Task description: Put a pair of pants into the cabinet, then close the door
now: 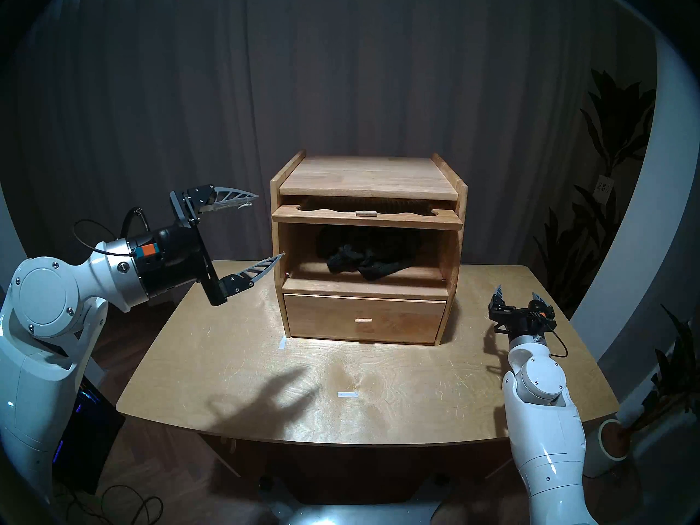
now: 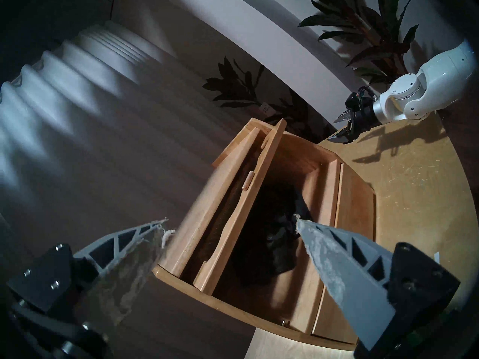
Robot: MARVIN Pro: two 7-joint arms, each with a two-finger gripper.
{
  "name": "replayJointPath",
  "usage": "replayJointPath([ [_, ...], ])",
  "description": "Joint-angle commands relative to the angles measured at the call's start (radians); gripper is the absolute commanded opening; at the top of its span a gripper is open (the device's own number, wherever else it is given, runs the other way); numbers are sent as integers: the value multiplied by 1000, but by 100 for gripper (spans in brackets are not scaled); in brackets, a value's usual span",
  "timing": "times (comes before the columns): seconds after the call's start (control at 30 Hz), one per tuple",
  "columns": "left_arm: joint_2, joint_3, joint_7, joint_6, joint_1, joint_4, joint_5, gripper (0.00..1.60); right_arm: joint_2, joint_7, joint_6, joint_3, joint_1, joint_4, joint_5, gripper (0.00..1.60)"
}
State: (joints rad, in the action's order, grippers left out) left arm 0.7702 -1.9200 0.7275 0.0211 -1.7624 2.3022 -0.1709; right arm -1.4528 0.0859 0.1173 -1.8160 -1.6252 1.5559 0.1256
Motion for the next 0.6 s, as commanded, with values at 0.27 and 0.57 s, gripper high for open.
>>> replayJointPath([
  [0.27, 5, 215, -141, 108, 155, 19, 103, 160, 8, 2, 15, -15, 10, 39, 13, 160],
  [0.57, 100, 391, -167, 178, 243, 41, 27, 160, 6, -7, 21, -6, 8, 52, 29, 160],
])
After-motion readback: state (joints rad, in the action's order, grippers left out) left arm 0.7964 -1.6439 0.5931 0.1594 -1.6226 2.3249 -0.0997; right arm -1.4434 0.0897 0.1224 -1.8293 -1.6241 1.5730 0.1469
